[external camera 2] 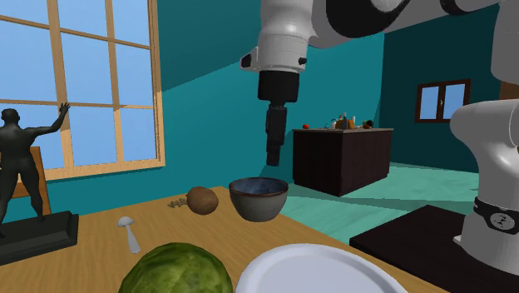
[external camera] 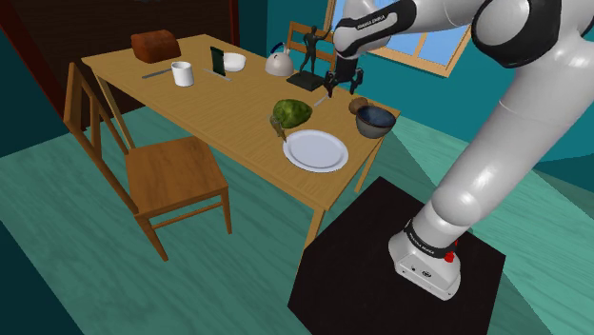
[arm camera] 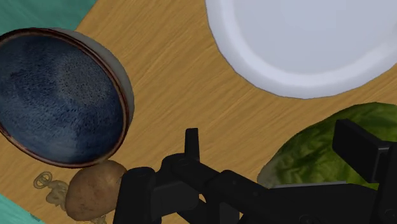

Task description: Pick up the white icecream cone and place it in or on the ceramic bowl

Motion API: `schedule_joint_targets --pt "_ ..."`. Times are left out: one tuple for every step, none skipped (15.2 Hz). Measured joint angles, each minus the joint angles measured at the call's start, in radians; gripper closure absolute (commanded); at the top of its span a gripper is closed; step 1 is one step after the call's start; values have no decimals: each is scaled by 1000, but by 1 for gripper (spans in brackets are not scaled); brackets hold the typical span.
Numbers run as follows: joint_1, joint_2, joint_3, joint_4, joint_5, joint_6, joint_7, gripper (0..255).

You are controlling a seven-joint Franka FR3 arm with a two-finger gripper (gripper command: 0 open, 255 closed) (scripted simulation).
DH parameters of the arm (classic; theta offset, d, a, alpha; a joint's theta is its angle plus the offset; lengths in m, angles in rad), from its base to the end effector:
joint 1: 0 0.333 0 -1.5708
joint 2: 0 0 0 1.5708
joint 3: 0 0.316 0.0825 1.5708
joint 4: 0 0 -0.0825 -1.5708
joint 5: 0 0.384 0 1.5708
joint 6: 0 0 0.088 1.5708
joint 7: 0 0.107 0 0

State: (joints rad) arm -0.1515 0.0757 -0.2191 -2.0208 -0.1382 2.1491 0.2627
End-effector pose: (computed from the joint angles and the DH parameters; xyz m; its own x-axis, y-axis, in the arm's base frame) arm 0.5329 -0.2113 0.4197 0.8471 -0.5250 0.0822 -0.5314 -0.8388 0.1183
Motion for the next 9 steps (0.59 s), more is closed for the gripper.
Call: schedule_joint_targets --pt "14 16 11 4 1 12 45 0" --pt "25 23 19 -3 0 29 86 0" --pt "35 32 26 -10 -2 48 125 0" --pt "47 38 33 -19 -4 64 167 0" --pt "58 51 40 -16 -5 76 205 0" --pt "69 60 46 -23 -8 93 246 0" --pt "81 71 53 -29 -11 112 288 0" --pt "93 82 59 -29 -14 126 330 0" --pt "105 95 64 -31 -17 142 370 0"
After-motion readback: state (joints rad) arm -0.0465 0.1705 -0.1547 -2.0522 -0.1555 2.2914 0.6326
